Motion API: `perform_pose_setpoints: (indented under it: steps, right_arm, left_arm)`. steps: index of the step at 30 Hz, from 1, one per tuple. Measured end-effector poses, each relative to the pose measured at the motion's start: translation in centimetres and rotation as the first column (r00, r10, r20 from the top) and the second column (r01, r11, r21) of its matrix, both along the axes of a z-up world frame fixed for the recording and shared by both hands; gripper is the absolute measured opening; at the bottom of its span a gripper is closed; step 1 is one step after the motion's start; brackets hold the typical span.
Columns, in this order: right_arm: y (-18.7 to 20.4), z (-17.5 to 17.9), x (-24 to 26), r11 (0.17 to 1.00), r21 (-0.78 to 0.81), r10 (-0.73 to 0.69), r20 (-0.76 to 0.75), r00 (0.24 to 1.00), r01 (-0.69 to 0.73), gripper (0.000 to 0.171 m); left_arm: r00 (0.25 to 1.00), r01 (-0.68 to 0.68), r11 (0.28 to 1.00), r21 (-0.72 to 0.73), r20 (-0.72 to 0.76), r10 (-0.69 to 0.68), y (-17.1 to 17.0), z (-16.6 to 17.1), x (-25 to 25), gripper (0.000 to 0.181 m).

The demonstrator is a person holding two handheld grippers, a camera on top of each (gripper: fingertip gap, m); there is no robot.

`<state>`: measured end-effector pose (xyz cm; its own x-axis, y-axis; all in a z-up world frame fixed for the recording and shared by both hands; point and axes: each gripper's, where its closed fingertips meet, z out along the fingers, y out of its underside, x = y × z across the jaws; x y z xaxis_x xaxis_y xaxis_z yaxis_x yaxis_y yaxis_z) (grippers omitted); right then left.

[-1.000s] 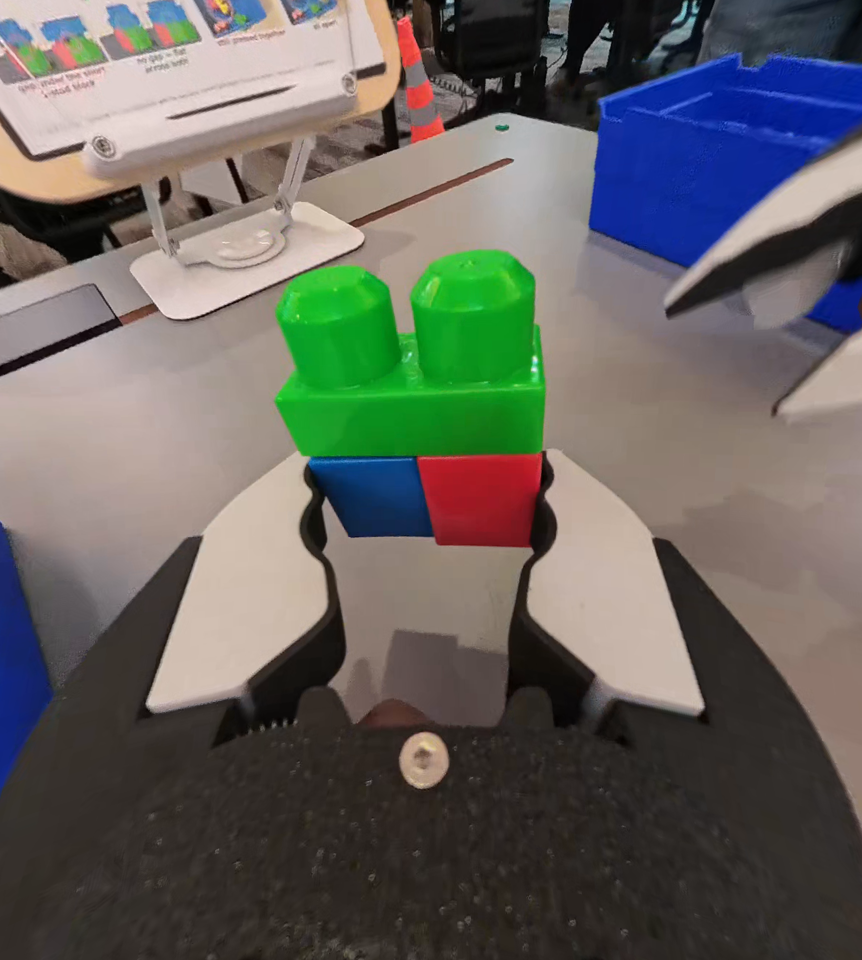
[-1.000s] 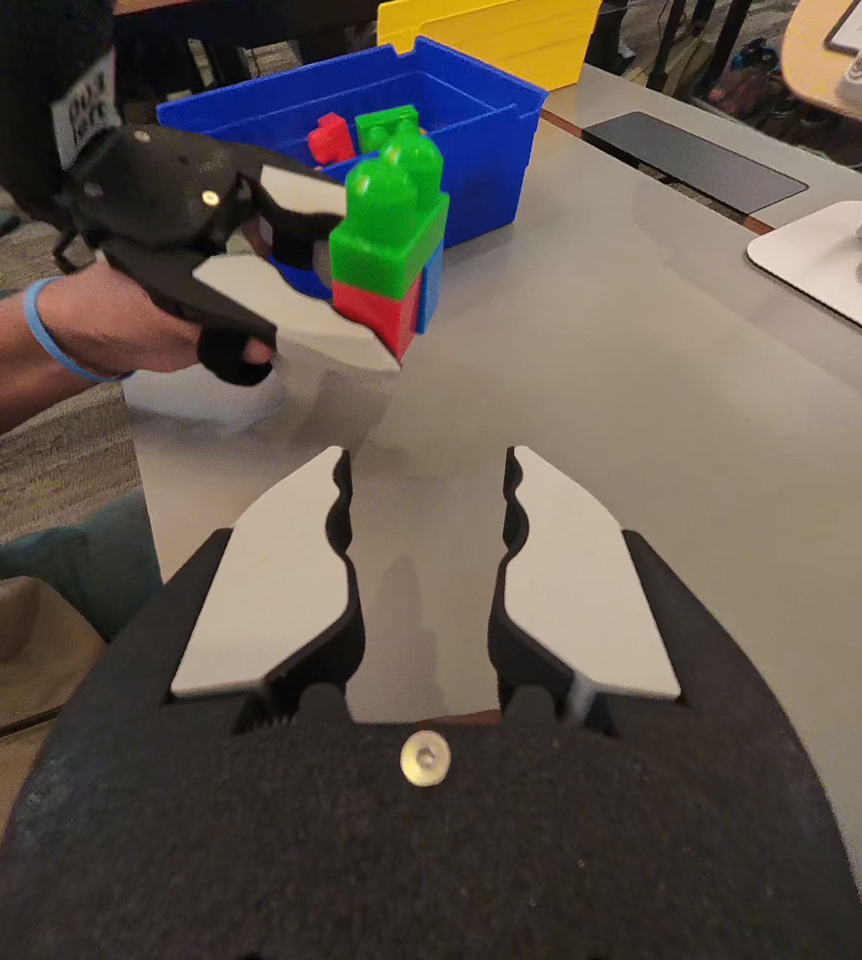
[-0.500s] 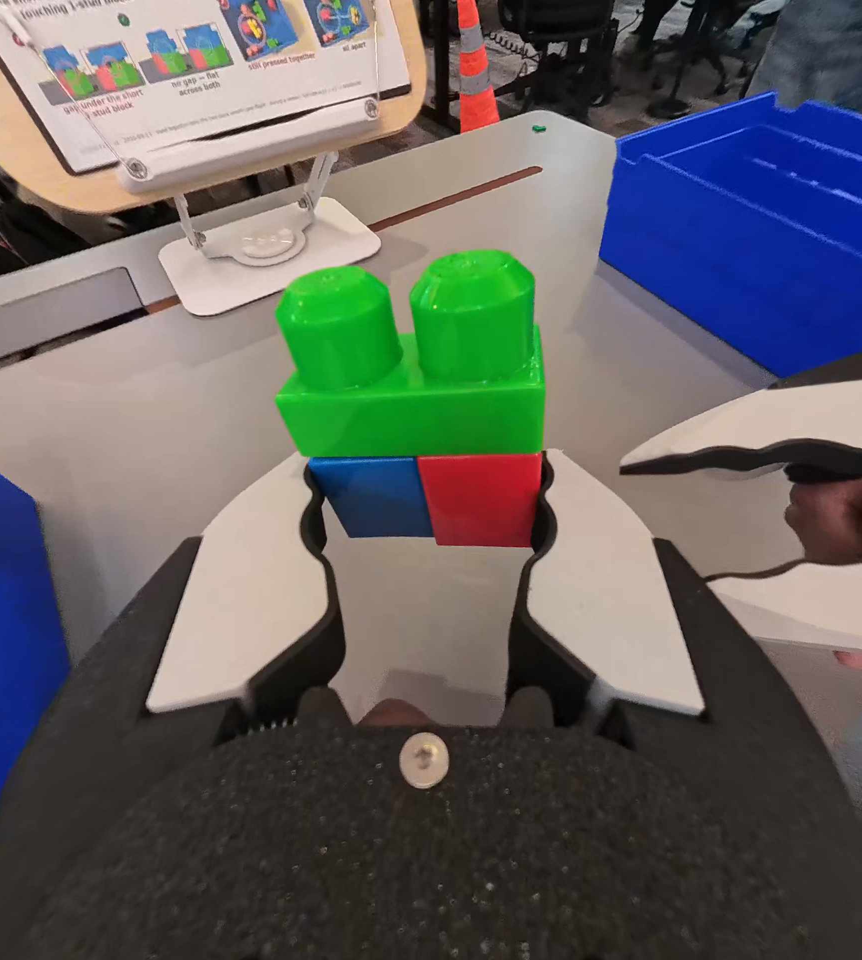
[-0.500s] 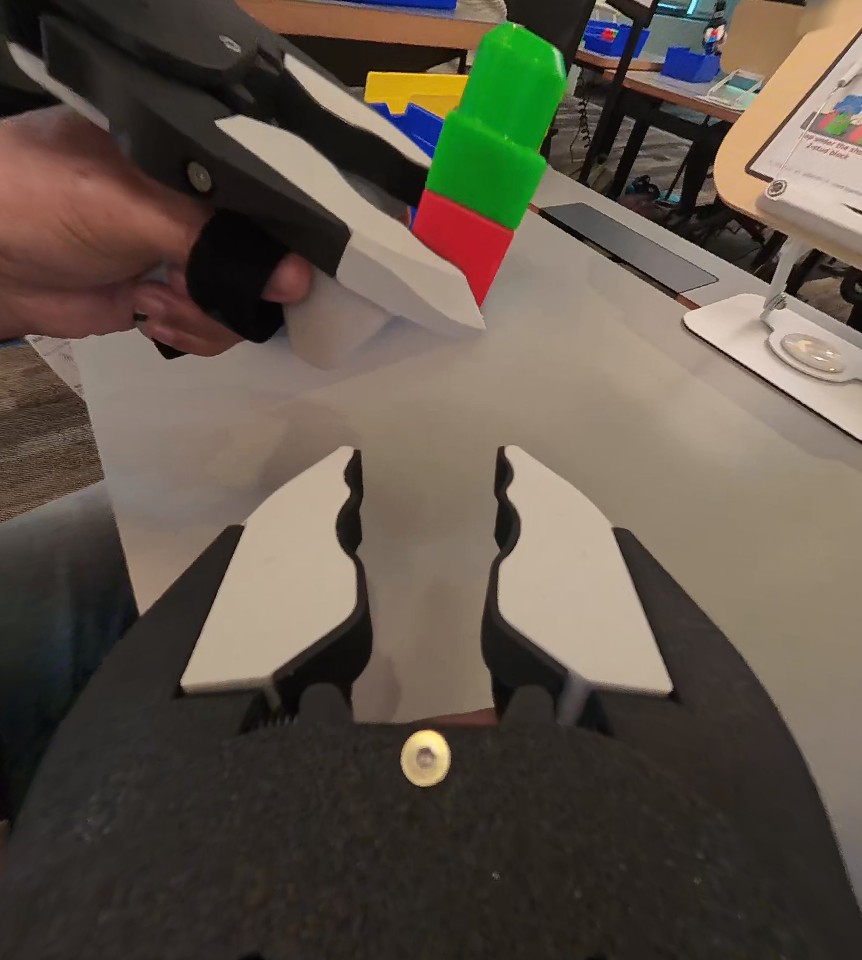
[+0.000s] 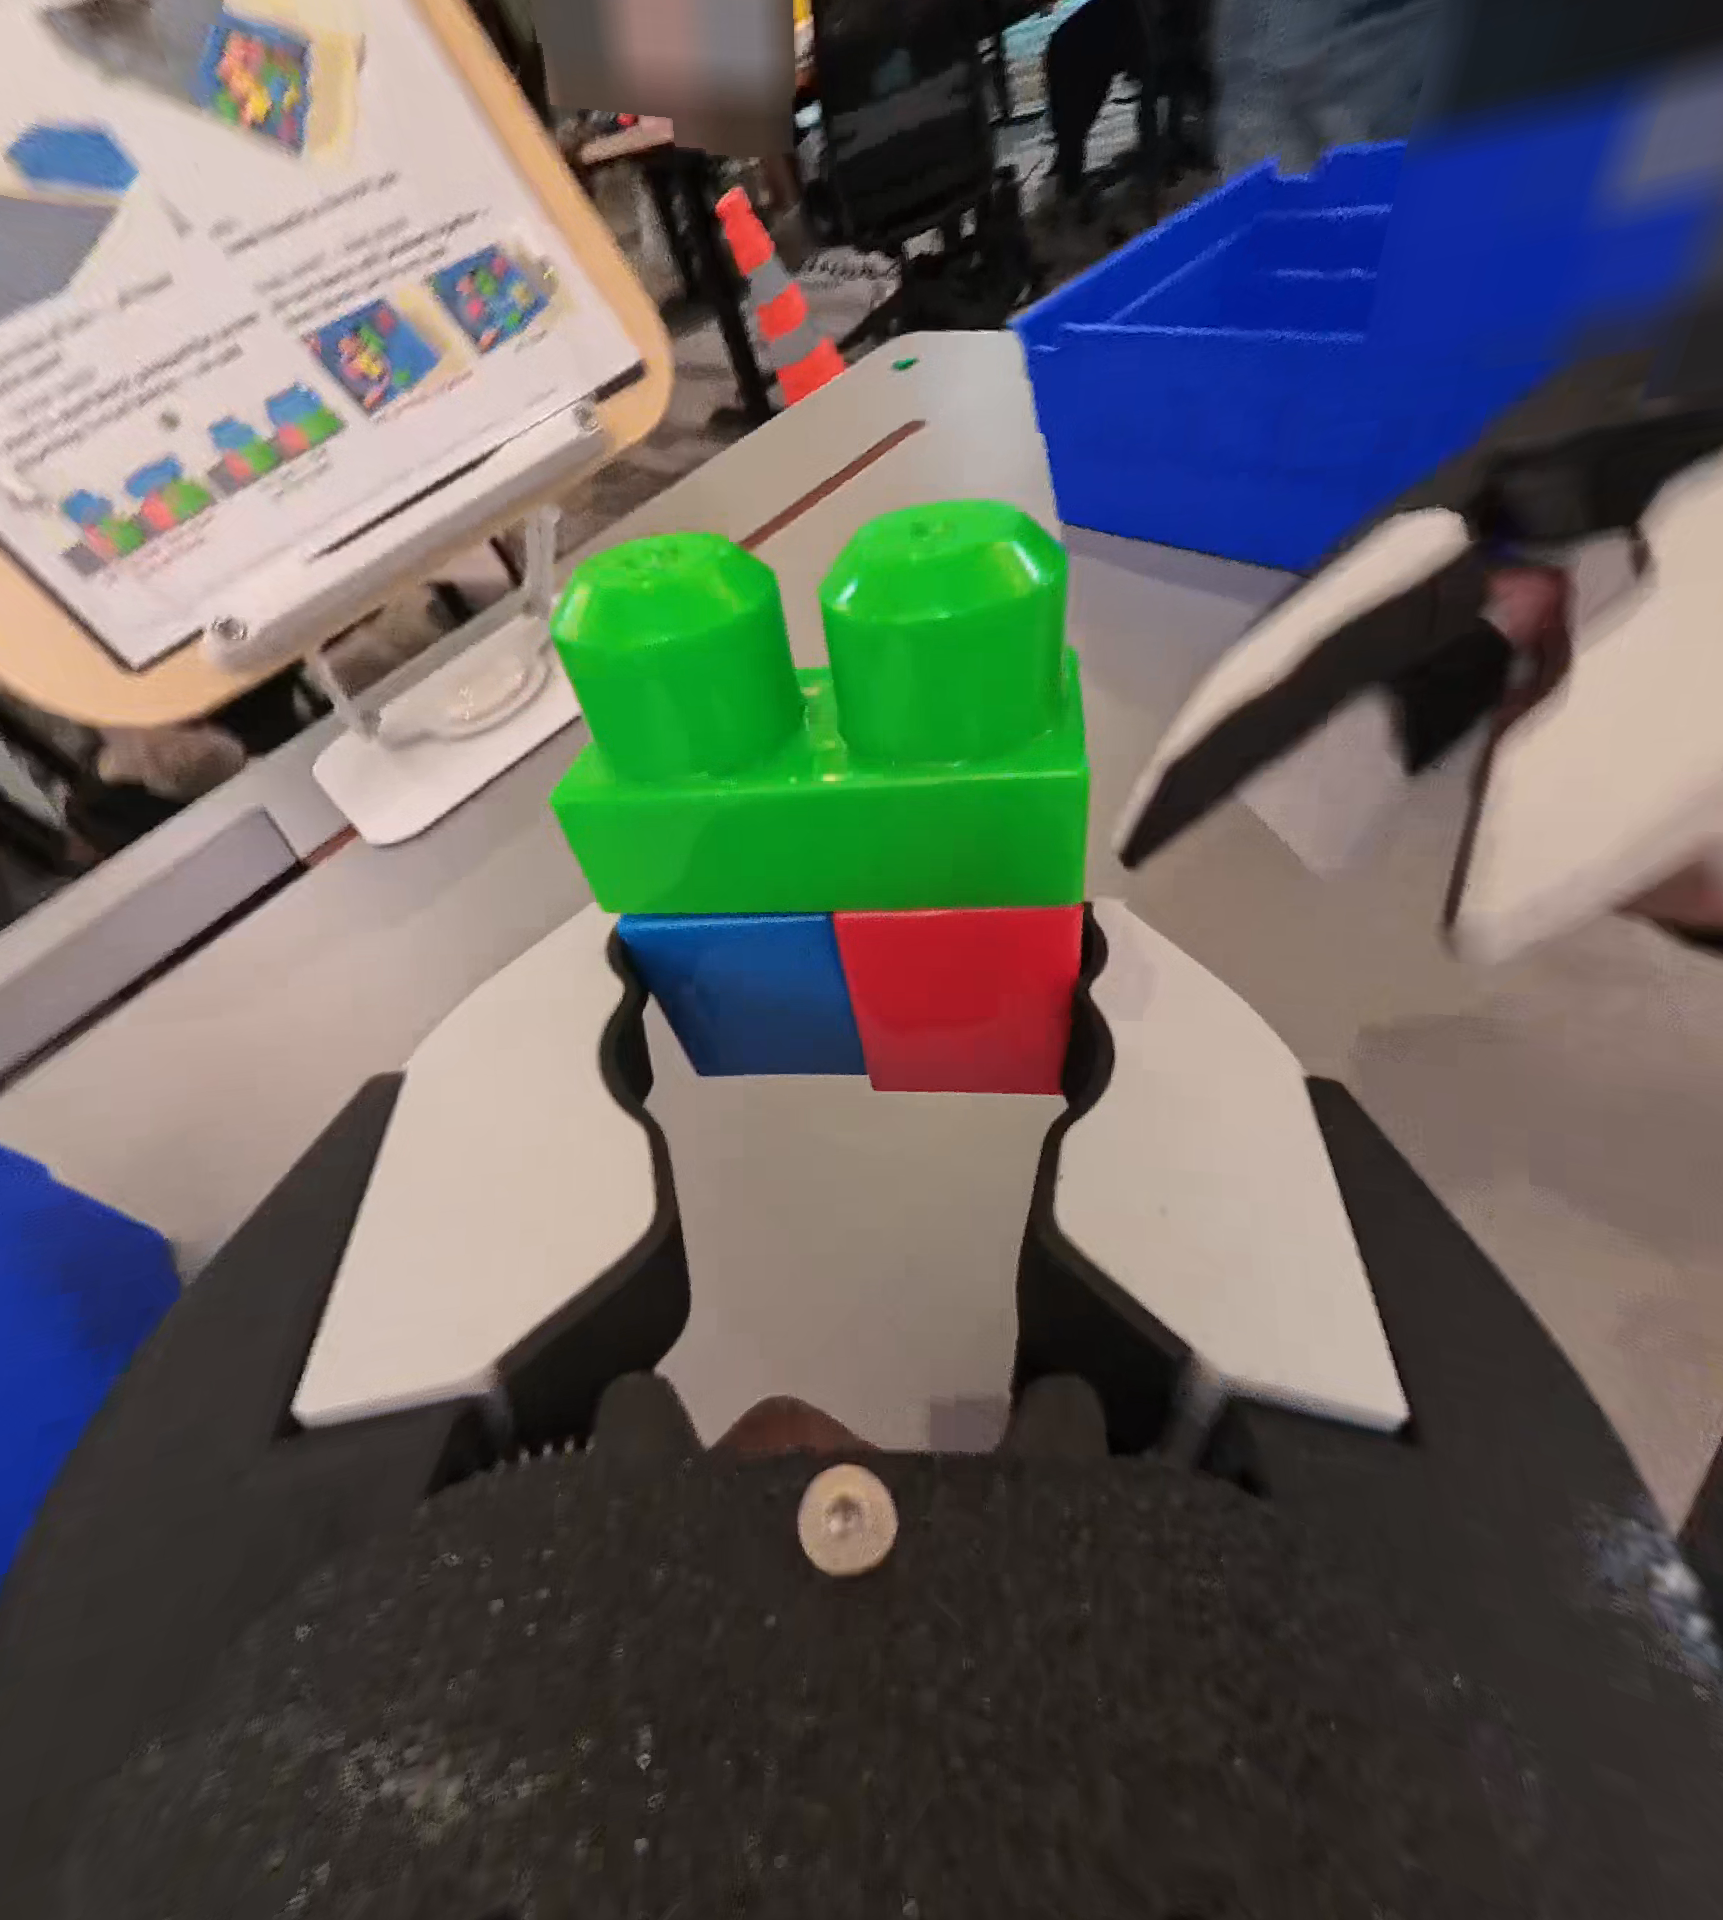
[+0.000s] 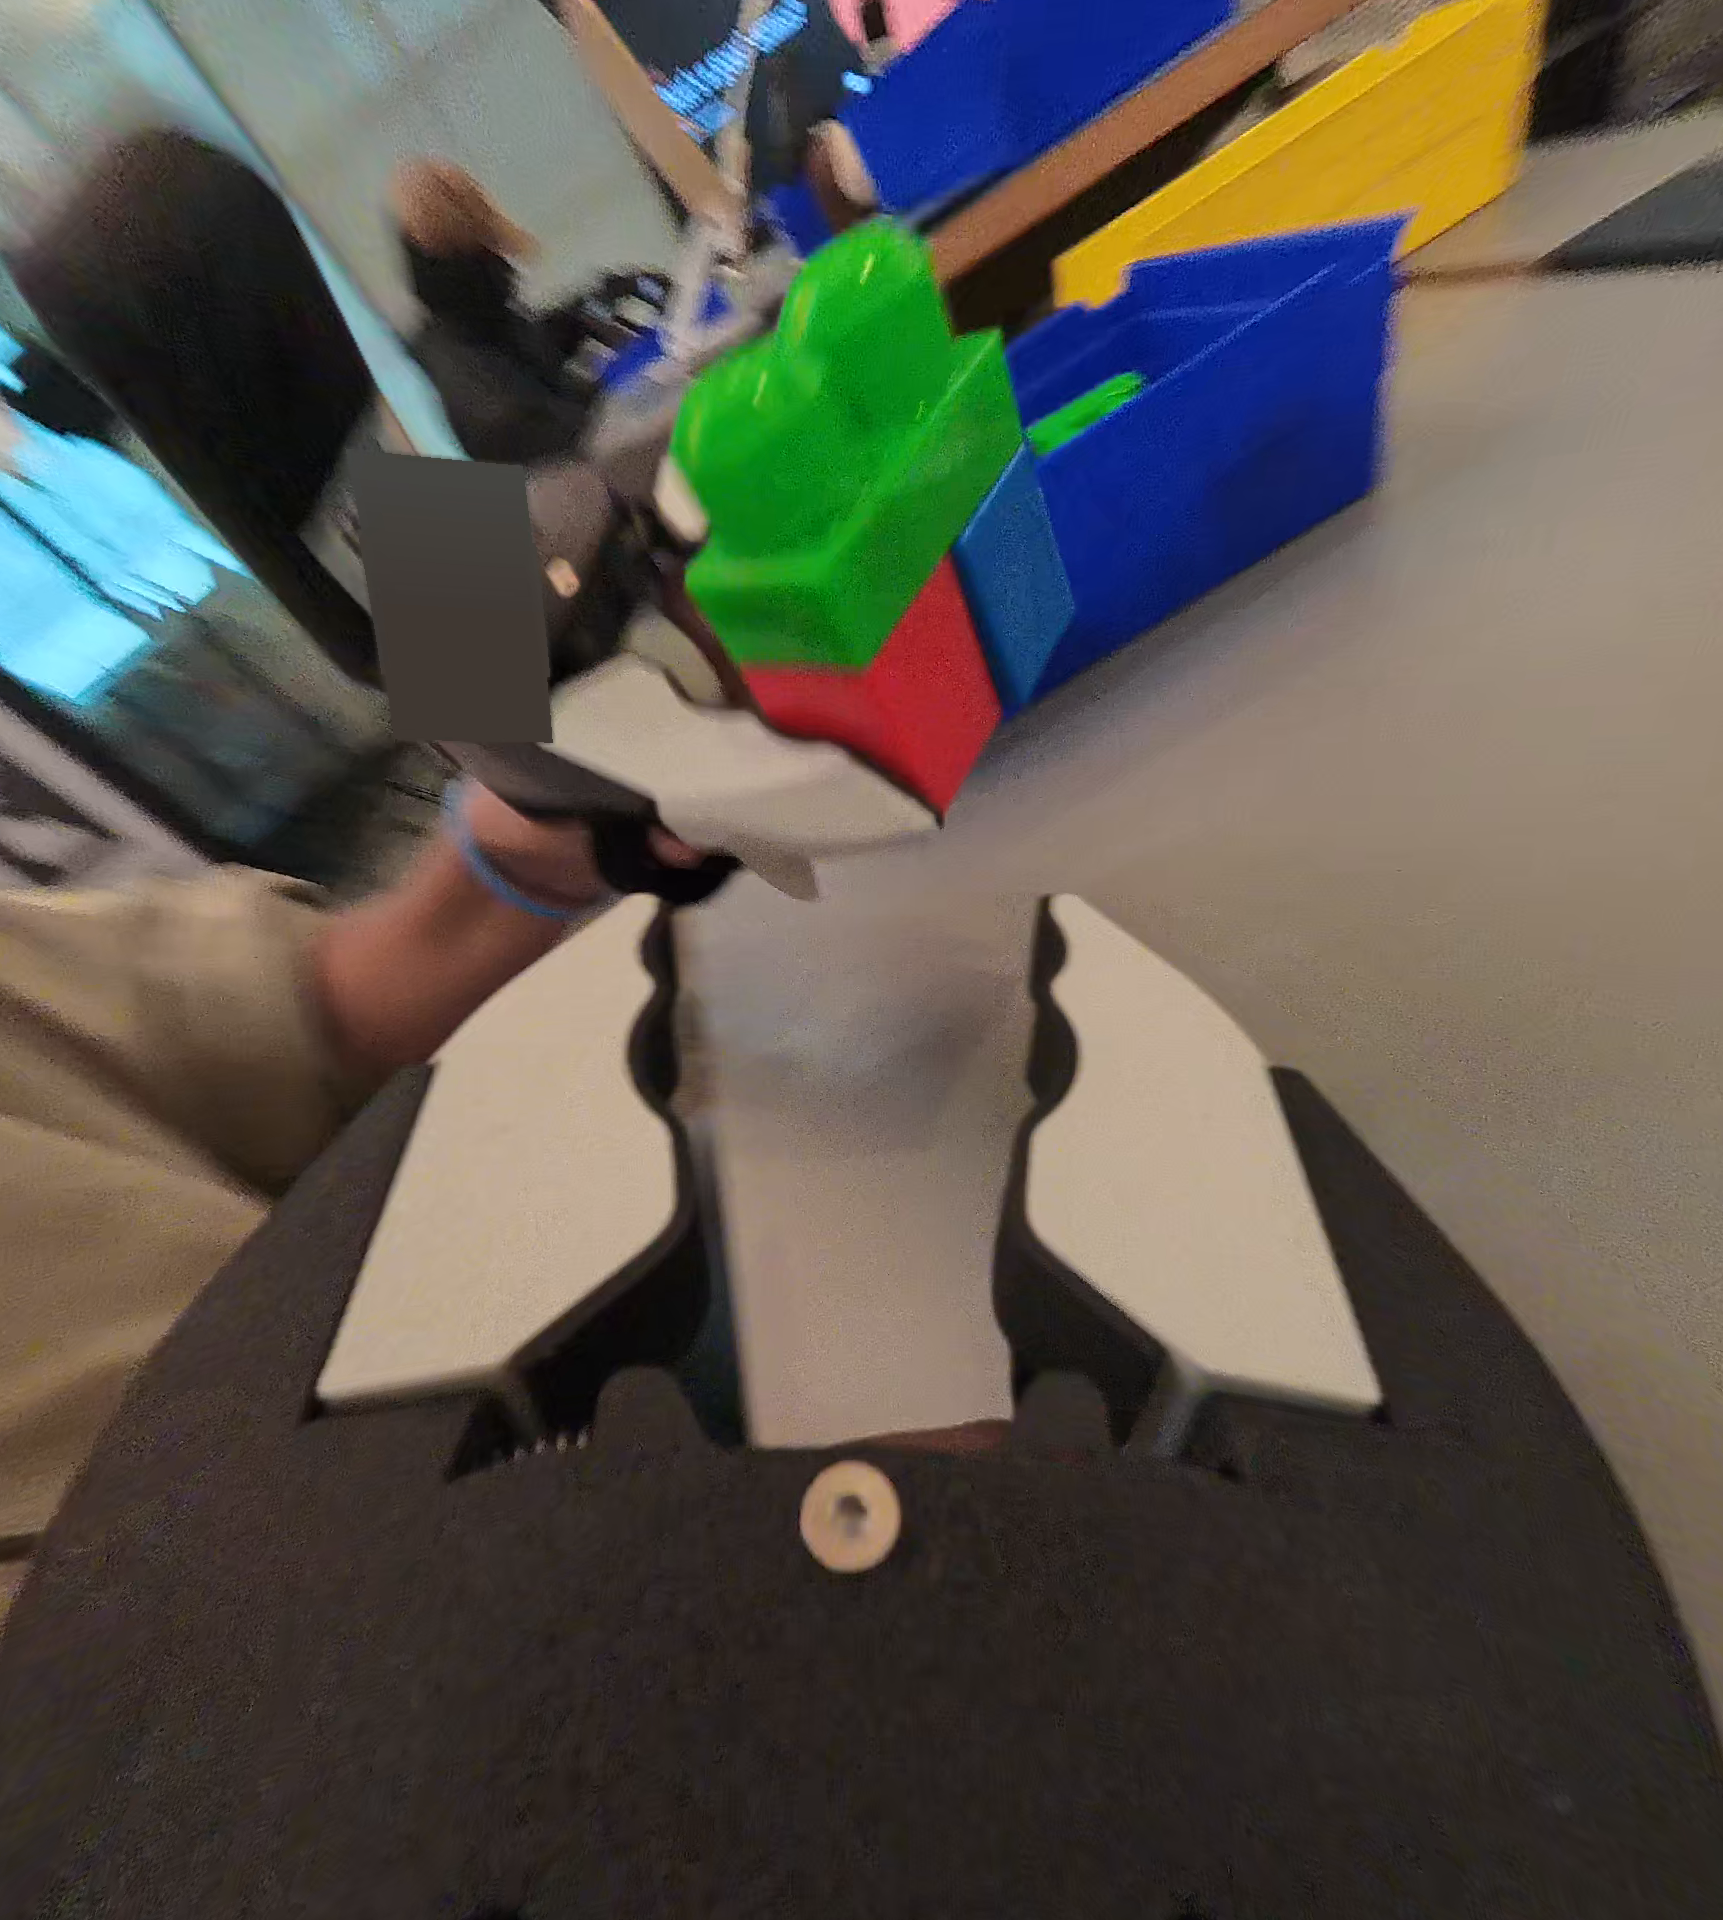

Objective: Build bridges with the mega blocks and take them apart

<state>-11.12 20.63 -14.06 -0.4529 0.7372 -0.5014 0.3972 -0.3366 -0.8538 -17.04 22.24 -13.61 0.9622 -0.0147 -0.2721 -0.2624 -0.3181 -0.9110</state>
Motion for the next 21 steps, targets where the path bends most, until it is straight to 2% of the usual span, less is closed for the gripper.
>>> perform_pose_setpoints:
  steps: [2, 4, 5, 7, 10, 13, 16, 19, 21]
  right_arm:
    - [-0.2, 0.9, 0.6, 0.974, -0.204, 0.102, 0.01, 0.995, -0.098, 0.074]
    - [-0.3, 1.0, 0.6, 0.946, -0.293, 0.146, 0.007, 0.989, -0.138, 0.078]
    - [-0.4, 0.3, 0.3, 0.959, -0.254, 0.139, 0.025, 0.99, -0.128, 0.082]
    - [-0.2, -0.8, -0.6, 0.995, -0.081, 0.053, 0.019, 0.998, -0.051, 0.082]
    - [-0.6, 0.1, -1.5, 0.998, 0.036, -0.041, -0.055, 0.998, 0.043, 0.074]
    - [-0.9, 0.1, -2.3, 0.978, 0.175, -0.105, -0.068, 0.992, 0.115, 0.061]
    - [-1.3, -0.5, -2.7, 0.956, 0.255, -0.14, -0.04, 0.989, 0.145, 0.058]
    - [-1.4, -1.2, -3.0, 0.926, 0.34, -0.166, -0.023, 0.986, 0.164, 0.043]
    - [-1.3, -1.4, -3.1, 0.913, 0.373, -0.175, -0.008, 0.985, 0.165, 0.04]
  left_arm:
    - [0.997, 0.037, 0.999, 0.018, -0.067, -0.036, -1.0, -0.7, 0.5, 0.078]
    - [0.988, 0.084, 0.996, 0.039, -0.135, -0.078, -1.7, -1.1, 1.2, 0.078]
    - [0.984, 0.097, 0.994, 0.053, -0.157, -0.088, -1.9, -1.2, 1.6, 0.078]
    - [0.989, 0.061, 0.998, 0.032, -0.139, -0.056, -1.8, -1.5, 1.5, 0.078]
    - [0.984, -0.049, 0.999, 0.011, -0.171, 0.05, -1.3, -1.7, 0.6, 0.078]
    - [0.974, -0.083, 0.996, -0.016, -0.214, 0.078, -0.9, -2.3, 0.8, 0.078]
    - [0.973, -0.104, 0.994, -0.025, -0.209, 0.096, -0.7, -2.7, 1.2, 0.077]
    - [0.961, -0.129, 0.991, -0.024, -0.251, 0.119, -0.6, -3.0, 1.3, 0.077]
    - [0.946, -0.152, 0.988, -0.015, -0.293, 0.141, -0.7, -2.9, 1.1, 0.078]
